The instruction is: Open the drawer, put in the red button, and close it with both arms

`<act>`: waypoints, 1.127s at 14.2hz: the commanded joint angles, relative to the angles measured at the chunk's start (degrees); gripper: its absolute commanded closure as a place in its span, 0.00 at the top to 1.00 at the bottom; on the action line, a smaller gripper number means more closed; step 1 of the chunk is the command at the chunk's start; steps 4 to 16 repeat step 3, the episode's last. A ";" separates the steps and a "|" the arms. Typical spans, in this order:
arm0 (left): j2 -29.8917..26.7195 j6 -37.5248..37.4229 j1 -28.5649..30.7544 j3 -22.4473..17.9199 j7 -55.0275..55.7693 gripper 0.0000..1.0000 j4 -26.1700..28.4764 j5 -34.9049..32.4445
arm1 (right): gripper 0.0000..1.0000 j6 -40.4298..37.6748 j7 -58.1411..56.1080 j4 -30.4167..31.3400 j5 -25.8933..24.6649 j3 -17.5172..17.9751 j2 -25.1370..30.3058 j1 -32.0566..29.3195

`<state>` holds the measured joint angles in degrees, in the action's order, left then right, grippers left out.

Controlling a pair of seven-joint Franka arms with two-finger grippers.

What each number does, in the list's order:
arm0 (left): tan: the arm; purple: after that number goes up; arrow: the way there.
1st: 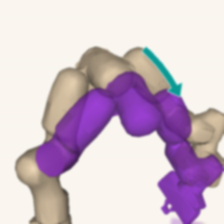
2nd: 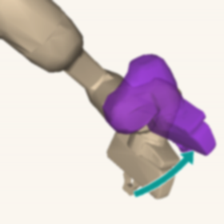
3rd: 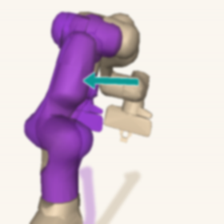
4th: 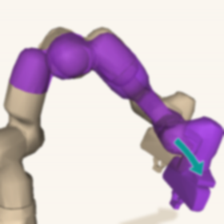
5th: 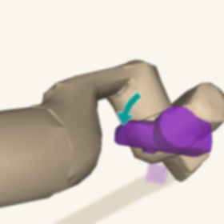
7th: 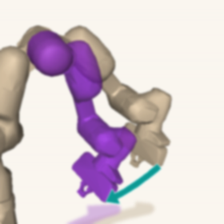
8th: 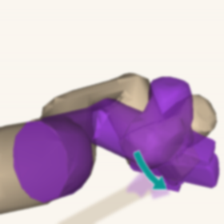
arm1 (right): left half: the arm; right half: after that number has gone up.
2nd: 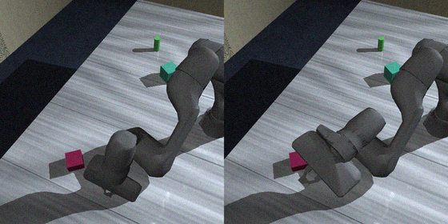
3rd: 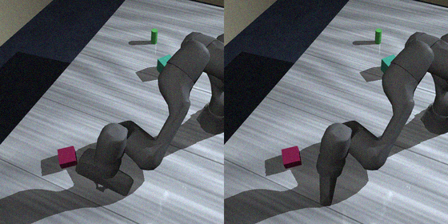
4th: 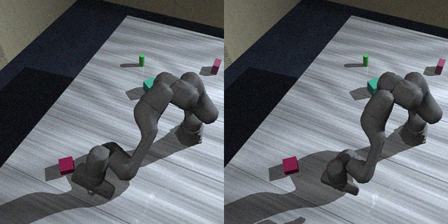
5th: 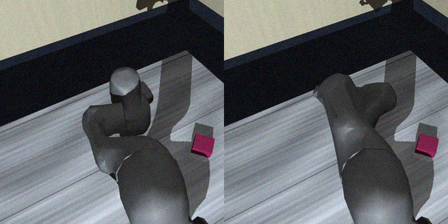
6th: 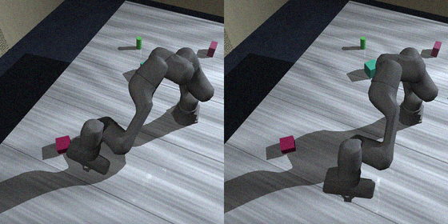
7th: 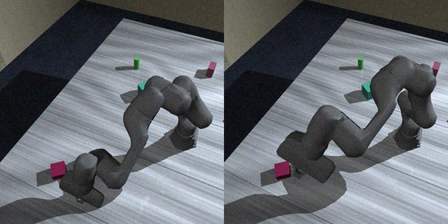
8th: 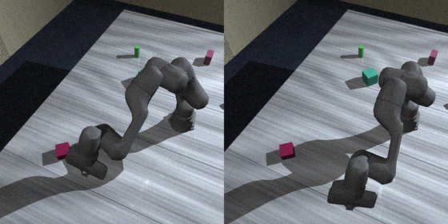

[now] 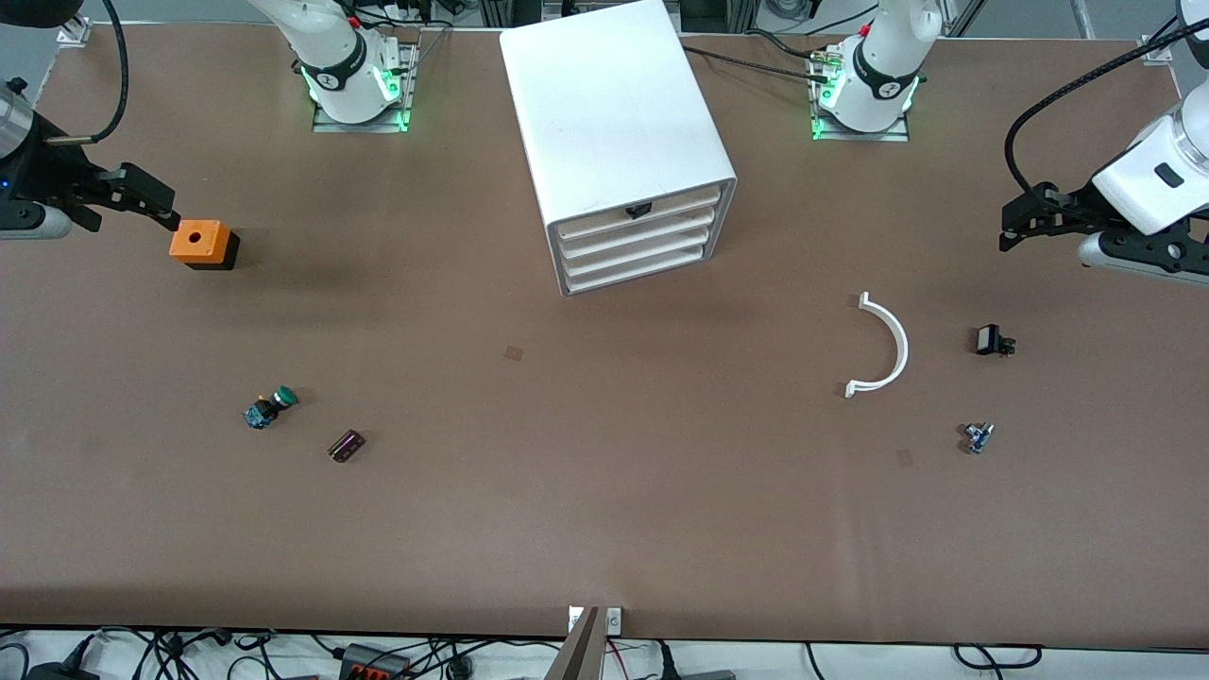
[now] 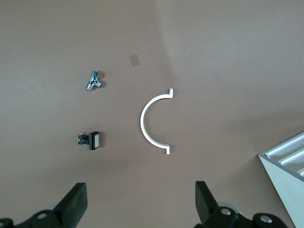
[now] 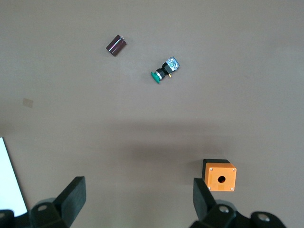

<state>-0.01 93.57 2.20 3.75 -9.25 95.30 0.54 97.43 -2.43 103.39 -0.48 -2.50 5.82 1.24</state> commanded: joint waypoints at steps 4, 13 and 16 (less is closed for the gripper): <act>1.33 -1.55 -0.09 -0.15 0.81 1.00 -2.31 -1.07 | 1.00 0.48 -0.47 1.55 -0.92 -0.05 1.65 0.51; 1.33 -1.55 -0.09 -0.15 0.81 1.00 -2.31 -1.07 | 1.00 0.48 -0.47 1.55 -0.92 -0.05 1.65 0.51; 1.33 -1.55 -0.09 -0.15 0.81 1.00 -2.31 -1.07 | 1.00 0.48 -0.47 1.55 -0.92 -0.05 1.65 0.51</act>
